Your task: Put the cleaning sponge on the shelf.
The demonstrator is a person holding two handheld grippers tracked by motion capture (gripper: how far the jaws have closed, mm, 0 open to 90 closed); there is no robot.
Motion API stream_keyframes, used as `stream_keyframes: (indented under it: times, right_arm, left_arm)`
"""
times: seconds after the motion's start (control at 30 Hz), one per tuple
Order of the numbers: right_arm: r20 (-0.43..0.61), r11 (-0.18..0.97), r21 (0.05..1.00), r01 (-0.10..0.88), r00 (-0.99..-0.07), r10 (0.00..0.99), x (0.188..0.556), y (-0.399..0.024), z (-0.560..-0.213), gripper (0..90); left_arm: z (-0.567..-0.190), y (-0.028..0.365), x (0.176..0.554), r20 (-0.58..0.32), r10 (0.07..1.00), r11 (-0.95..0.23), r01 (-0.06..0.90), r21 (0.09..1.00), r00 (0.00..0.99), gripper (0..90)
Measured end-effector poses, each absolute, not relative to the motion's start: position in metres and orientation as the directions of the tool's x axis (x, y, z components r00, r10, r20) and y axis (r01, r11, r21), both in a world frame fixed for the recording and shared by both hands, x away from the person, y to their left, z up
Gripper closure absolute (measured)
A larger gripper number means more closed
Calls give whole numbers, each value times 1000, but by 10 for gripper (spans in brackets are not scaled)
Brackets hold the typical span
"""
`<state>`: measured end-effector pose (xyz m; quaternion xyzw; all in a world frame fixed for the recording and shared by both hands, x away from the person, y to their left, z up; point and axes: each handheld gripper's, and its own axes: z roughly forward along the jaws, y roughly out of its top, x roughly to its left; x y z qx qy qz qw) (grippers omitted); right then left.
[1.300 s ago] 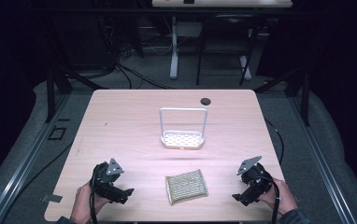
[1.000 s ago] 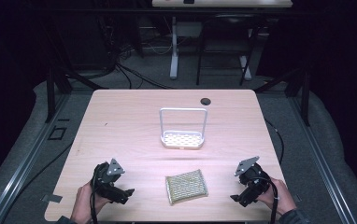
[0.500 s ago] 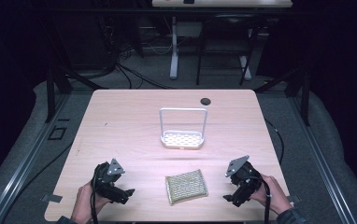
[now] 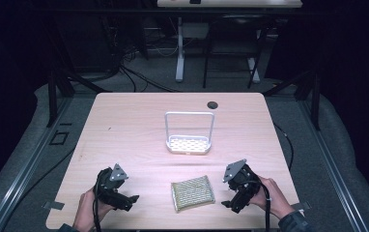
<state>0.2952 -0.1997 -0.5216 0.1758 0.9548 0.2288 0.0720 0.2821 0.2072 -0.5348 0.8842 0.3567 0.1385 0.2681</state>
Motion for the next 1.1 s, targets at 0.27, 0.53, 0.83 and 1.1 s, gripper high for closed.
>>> stream_keyframes:
  times: [0.27, 0.53, 0.83, 1.1]
  right_arm:
    - [-26, 850, 477, 224, -963, 269, 298, -177, -527, 0]
    - [-35, 883, 444, 155, -981, 190, 304, -153, -533, 0]
    - [-53, 893, 438, 103, -989, 140, 311, -136, -537, 0]
    - [-47, 903, 424, 75, -993, 104, 316, -124, -543, 0]
  left_arm:
    - [-535, 207, 282, 55, 700, -607, 552, 572, 712, 0]
    - [-535, 206, 282, 57, 695, -612, 548, 570, 716, 0]
    - [-535, 206, 282, 54, 692, -614, 548, 569, 720, 0]
    - [-535, 206, 282, 53, 690, -616, 547, 567, 722, 0]
